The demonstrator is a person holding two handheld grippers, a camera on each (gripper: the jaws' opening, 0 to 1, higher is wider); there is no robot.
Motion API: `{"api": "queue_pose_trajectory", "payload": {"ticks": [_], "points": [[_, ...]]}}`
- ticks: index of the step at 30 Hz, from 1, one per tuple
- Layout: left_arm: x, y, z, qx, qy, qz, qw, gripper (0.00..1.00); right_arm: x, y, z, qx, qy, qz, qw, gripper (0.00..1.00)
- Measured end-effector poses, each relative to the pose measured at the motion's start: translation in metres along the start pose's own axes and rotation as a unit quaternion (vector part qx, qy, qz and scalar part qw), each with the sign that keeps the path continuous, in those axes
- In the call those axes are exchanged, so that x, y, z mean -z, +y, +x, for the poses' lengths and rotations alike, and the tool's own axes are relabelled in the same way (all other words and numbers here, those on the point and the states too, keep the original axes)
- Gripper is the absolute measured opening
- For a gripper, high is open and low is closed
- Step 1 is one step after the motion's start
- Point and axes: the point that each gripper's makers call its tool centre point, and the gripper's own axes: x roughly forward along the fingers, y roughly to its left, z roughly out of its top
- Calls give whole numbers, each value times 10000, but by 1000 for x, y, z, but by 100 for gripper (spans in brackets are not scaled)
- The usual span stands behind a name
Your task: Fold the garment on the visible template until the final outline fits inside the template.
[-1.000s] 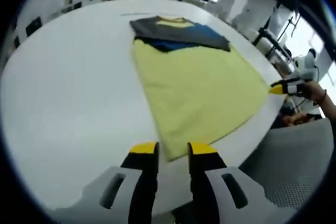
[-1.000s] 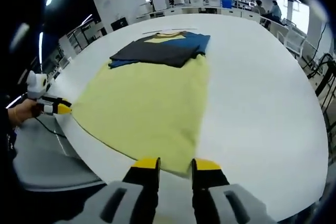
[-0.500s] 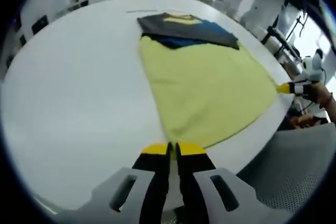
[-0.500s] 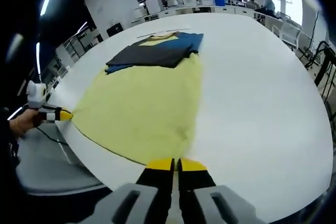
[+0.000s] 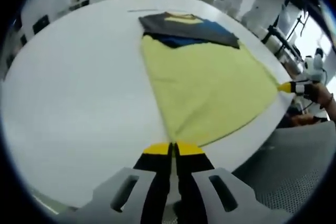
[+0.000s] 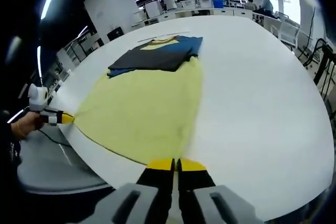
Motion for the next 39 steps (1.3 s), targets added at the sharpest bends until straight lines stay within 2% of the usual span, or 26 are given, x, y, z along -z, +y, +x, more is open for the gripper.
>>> {"api": "queue_pose_trajectory", "payload": {"ticks": [9, 22, 29, 39], "points": [[8, -1, -8, 14, 53, -26, 10000, 0, 10, 7, -7, -68, 45, -12, 10000, 0], [25, -8, -18, 98, 384, 11, 9992, 0, 27, 13, -14, -128, 216, -54, 9997, 0], [39, -13, -21, 153, 668, 29, 9976, 0, 39, 15, -18, -119, 346, -33, 9993, 0], [47, -15, -26, 189, 846, 3, 9962, 0, 51, 19, -23, -162, 421, 46, 9990, 0]]}}
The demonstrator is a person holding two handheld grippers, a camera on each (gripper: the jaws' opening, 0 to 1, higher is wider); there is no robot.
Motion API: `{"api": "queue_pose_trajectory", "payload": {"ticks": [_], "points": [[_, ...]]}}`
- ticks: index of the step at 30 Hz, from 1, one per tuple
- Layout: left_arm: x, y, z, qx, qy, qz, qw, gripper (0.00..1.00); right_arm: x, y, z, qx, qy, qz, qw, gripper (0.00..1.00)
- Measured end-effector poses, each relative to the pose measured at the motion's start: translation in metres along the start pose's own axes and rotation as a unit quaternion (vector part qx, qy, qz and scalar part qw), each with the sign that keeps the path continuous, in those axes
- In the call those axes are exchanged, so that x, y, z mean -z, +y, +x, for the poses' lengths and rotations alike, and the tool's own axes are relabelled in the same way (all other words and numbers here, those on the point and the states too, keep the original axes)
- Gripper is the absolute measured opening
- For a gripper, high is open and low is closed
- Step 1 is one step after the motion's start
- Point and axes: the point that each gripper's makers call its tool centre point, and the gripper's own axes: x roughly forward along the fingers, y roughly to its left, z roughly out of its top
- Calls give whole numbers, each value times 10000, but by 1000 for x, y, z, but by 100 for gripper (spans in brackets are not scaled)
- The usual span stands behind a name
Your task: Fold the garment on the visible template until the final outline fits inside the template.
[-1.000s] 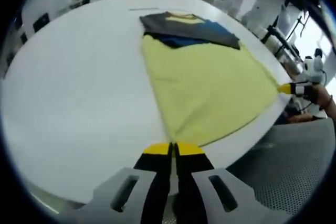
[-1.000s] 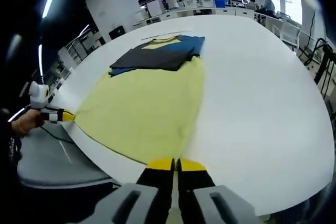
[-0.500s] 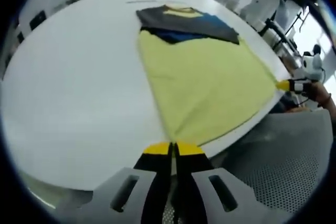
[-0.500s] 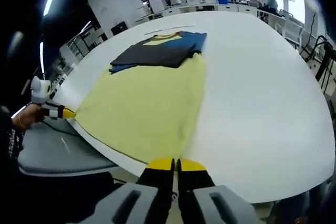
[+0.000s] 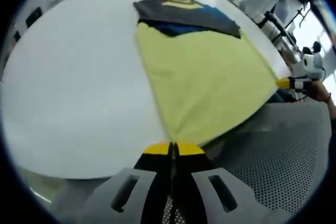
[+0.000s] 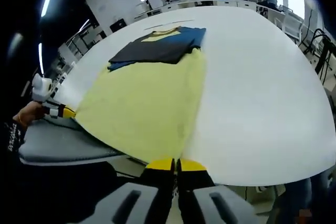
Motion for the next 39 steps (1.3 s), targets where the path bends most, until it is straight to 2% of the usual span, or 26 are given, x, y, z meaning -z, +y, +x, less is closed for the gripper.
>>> {"api": "queue_pose_trajectory", "payload": {"ticks": [6, 11, 19, 22, 30, 32, 39], "points": [[6, -5, -1, 39, 117, 90, 9999, 0, 6, 0, -3, 28, 163, -46, 9999, 0], [11, -9, -2, 51, 196, 181, 9996, 0, 7, 0, -4, 125, 328, -313, 9989, 0], [9, -10, -7, 84, 92, 50, 9999, 0, 4, -2, -6, 236, 365, -376, 9983, 0], [3, -11, -13, 118, 20, 4, 9999, 0, -2, -1, -10, 264, 323, -417, 9983, 0], [-29, -8, -23, 96, -399, 93, 9991, 0, -33, 2, -22, 260, -81, -573, 9980, 0], [-34, -8, -25, 80, -426, 163, 9989, 0, -39, 2, -25, 257, -146, -594, 9978, 0], [-58, -7, -38, 13, -758, 250, 9968, 0, -64, 2, -31, 99, -413, -617, 9972, 0]]}}
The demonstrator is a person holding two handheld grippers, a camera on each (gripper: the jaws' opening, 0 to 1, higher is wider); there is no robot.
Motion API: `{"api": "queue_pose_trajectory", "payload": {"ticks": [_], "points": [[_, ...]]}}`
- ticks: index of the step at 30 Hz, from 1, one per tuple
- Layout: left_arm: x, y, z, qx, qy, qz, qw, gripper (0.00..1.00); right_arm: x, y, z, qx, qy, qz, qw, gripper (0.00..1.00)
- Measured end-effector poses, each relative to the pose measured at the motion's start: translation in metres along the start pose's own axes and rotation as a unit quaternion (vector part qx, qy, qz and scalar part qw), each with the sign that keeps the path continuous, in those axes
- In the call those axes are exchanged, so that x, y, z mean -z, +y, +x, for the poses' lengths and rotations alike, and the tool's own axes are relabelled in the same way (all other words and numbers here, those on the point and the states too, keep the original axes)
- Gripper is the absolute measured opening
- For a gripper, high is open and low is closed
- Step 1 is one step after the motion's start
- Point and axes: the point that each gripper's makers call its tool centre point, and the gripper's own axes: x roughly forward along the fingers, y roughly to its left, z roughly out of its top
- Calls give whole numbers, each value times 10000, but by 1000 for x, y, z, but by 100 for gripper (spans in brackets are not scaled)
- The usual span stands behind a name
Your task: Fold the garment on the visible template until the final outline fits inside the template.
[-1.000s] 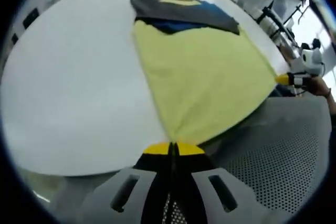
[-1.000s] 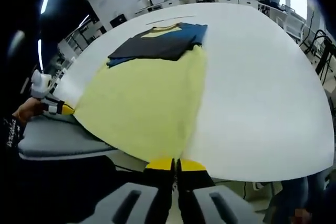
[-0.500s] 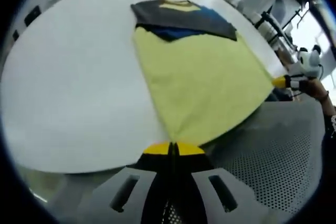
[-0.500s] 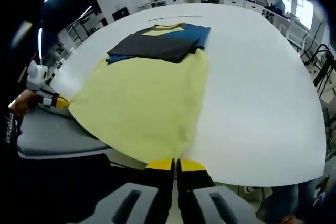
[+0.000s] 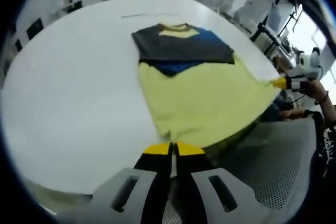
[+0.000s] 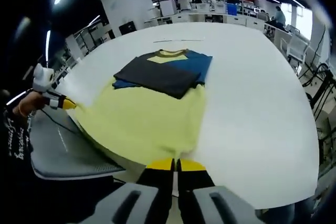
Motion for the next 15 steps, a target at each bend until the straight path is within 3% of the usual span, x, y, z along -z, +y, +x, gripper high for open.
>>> {"api": "queue_pose_trajectory", "payload": {"ticks": [15], "points": [[-46, 7, -10, -110, -543, 60, 9984, 0, -47, -13, -4, 20, -418, -100, 9991, 0]]}}
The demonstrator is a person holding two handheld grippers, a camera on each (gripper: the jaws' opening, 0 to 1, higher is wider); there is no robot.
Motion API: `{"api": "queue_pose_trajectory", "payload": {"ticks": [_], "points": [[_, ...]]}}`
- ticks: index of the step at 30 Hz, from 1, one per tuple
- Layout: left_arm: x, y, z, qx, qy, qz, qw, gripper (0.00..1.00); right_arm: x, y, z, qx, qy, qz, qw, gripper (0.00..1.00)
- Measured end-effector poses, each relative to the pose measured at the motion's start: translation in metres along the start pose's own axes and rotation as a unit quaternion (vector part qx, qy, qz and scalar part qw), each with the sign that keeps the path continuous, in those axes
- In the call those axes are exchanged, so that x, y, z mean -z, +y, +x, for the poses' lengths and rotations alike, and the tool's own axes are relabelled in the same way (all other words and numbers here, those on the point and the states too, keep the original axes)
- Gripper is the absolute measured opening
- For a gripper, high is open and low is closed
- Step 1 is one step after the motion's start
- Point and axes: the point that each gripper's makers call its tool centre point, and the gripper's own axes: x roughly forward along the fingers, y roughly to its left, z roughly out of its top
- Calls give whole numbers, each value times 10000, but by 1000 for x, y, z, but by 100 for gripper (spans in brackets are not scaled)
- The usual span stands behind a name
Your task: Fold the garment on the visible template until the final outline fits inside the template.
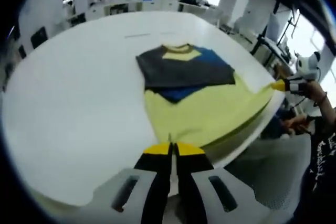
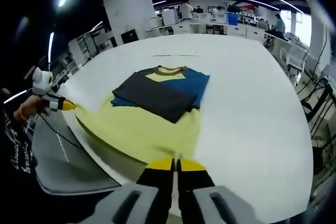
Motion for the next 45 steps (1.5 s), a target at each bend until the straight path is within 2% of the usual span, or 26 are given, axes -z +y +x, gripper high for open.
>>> {"api": "queue_pose_trajectory", "payload": {"ticks": [9, 22, 31, 42, 45], "points": [[-33, 6, -1, -45, -369, -143, 9992, 0, -28, -5, 3, 18, -234, -40, 9997, 0], [-70, 18, 1, -214, -765, -218, 9966, 0, -72, -3, 8, -13, -476, -257, 9985, 0], [-100, 30, 10, -331, -953, -31, 9949, 0, -102, -14, 21, -23, -557, -399, 9977, 0], [-131, 46, 27, -385, -1135, -58, 9928, 0, -128, -29, 38, 50, -674, -504, 9964, 0], [-142, 54, 34, -439, -1266, -141, 9909, 0, -136, -33, 44, 57, -729, -518, 9960, 0]]}}
